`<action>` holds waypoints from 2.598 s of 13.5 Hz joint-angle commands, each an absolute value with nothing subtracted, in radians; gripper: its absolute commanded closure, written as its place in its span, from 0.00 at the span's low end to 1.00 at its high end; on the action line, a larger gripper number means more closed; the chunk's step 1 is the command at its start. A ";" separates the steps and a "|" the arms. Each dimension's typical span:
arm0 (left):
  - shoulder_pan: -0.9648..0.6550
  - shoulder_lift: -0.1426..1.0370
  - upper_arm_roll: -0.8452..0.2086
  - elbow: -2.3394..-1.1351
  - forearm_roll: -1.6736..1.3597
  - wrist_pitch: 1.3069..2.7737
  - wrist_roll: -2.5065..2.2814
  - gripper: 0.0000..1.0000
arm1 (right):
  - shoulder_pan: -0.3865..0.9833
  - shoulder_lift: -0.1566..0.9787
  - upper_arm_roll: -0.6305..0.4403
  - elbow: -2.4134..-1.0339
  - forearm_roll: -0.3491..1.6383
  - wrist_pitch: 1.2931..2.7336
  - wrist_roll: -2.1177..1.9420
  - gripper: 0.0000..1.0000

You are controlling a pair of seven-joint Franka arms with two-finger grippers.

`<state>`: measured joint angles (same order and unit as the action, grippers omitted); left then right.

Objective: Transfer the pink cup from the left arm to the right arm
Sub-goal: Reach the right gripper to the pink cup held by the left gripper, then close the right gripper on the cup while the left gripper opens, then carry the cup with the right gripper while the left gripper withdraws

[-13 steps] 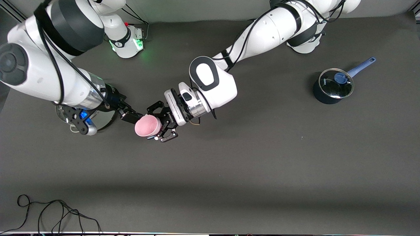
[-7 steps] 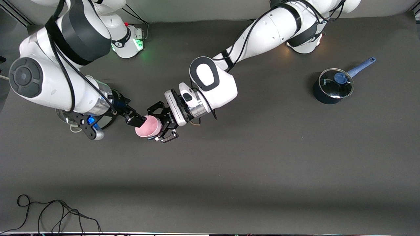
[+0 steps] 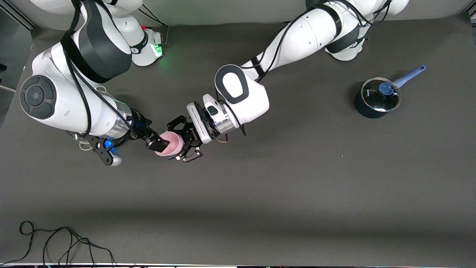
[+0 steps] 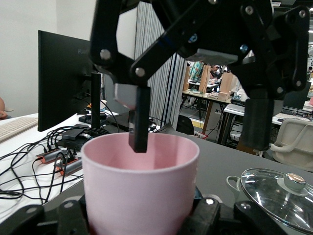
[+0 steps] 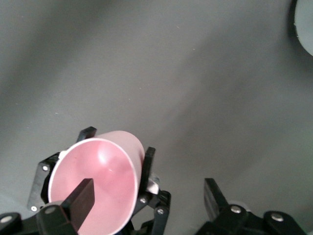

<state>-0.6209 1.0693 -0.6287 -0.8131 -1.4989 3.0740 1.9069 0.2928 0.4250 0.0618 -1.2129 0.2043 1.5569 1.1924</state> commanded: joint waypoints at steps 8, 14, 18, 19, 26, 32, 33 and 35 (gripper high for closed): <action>-0.635 1.058 -0.615 -0.805 -1.508 3.088 1.890 1.00 | 0.305 0.443 0.058 -1.175 0.207 1.560 1.244 0.93; -0.635 1.058 -0.614 -0.804 -1.508 3.088 1.890 1.00 | 0.305 0.445 0.060 -1.173 0.206 1.560 1.244 1.00; -0.634 1.054 -0.560 -0.804 -1.459 3.088 1.893 0.06 | 0.304 0.445 0.058 -1.172 0.204 1.575 1.241 1.00; -0.637 1.048 -0.539 -0.804 -1.441 3.086 1.890 0.00 | 0.305 0.445 0.058 -1.172 0.195 1.580 1.239 1.00; -0.598 0.994 -0.453 -0.845 -1.286 3.001 1.887 0.00 | 0.299 0.448 0.054 -1.163 0.049 1.637 1.207 1.00; -0.520 0.822 -0.116 -1.005 -0.759 2.337 1.479 0.00 | 0.135 0.446 0.041 -1.167 -0.061 1.680 0.629 1.00; -0.526 0.804 -0.076 -0.962 -0.626 2.148 1.325 0.00 | 0.096 0.442 0.034 -1.170 -0.067 1.672 0.462 1.00; -0.529 0.798 -0.066 -0.864 -0.450 1.882 1.098 0.00 | -0.006 0.423 0.031 -1.180 -0.063 1.671 0.236 1.00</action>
